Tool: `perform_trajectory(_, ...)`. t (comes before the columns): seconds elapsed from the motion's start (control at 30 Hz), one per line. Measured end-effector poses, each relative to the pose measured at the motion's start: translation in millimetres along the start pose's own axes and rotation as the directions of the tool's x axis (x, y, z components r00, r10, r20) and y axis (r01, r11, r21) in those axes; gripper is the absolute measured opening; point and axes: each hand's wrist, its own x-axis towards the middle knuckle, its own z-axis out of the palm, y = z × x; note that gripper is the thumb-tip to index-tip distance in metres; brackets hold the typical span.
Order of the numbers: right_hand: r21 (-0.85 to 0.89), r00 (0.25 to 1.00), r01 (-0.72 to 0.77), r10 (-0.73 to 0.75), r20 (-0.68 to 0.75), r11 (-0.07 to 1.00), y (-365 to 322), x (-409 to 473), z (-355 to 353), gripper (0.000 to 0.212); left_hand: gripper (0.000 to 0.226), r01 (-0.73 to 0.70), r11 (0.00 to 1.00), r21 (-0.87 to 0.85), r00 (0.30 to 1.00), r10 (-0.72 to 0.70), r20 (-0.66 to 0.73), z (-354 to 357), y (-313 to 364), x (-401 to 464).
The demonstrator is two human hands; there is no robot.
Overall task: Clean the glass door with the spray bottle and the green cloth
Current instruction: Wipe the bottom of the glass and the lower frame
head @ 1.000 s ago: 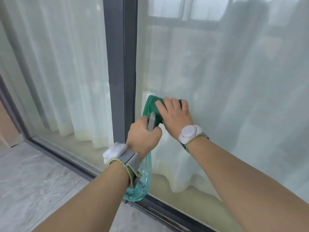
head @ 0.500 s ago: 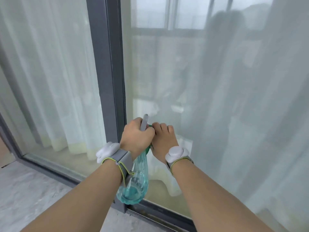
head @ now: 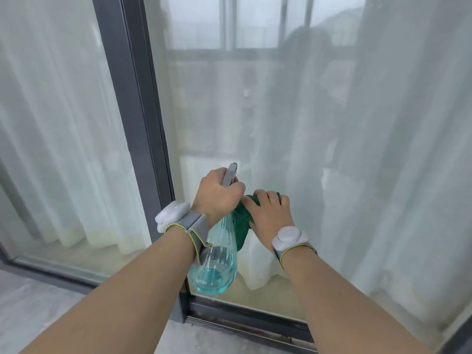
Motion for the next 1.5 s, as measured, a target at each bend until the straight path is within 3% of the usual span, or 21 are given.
perform_trajectory(0.2, -0.002, 0.999, 0.011, -0.011, -0.052, 1.000, 2, -23, 9, 0.062, 0.009, -0.051, 0.998, -0.025, 0.998, 0.051, 0.021, 14, 1, -1)
perform_trajectory(0.3, 0.006, 0.996, 0.056, -0.056, -0.068, 0.998, 5, -36, 20, 0.060, 0.018, 0.015, 0.999, -0.044, 0.999, -0.013, 0.044, 18, 0, 1)
perform_trajectory(0.53, -0.018, 0.990, 0.086, -0.087, -0.109, 0.996, 1, -48, 40, 0.060, 0.015, 0.147, 0.985, -0.092, 0.986, -0.139, 0.091, 34, -16, 0)
perform_trajectory(0.8, -0.140, 0.960, 0.166, -0.192, -0.203, 0.976, -26, -30, 67, 0.041, 0.027, 0.151, 0.986, -0.068, 0.988, -0.147, 0.054, 32, -33, 10)
perform_trajectory(0.9, -0.184, 0.973, 0.118, -0.151, -0.177, 0.976, -20, 0, 73, 0.051, 0.013, 0.112, 0.993, -0.043, 0.994, -0.112, 0.002, 24, -48, 10)
perform_trajectory(1.0, -0.205, 0.979, 0.077, -0.112, -0.169, 0.976, -2, 22, 66, 0.047, 0.013, 0.081, 0.996, -0.041, 0.996, -0.082, -0.024, 15, -58, 9)
perform_trajectory(1.13, -0.155, 0.950, 0.026, -0.072, -0.305, 0.988, 30, 33, 43, 0.051, 0.009, 0.080, 0.997, -0.001, 0.997, -0.080, -0.017, 2, -59, 16)
perform_trajectory(1.27, -0.086, 0.922, -0.121, 0.079, -0.380, 0.989, 31, 37, 36, 0.054, 0.008, 0.055, 0.998, -0.012, 0.998, -0.055, -0.033, -4, -52, 22)
perform_trajectory(1.37, -0.031, 0.919, -0.228, 0.205, -0.336, 0.973, -4, 43, 45, 0.053, 0.017, 0.058, 0.998, -0.040, 0.996, -0.060, -0.066, -6, -50, 20)
perform_trajectory(1.5, -0.137, 0.952, -0.094, 0.049, -0.302, 0.986, -28, 66, 39, 0.043, 0.033, 0.068, 0.994, -0.083, 0.992, -0.076, -0.097, -8, -54, 18)
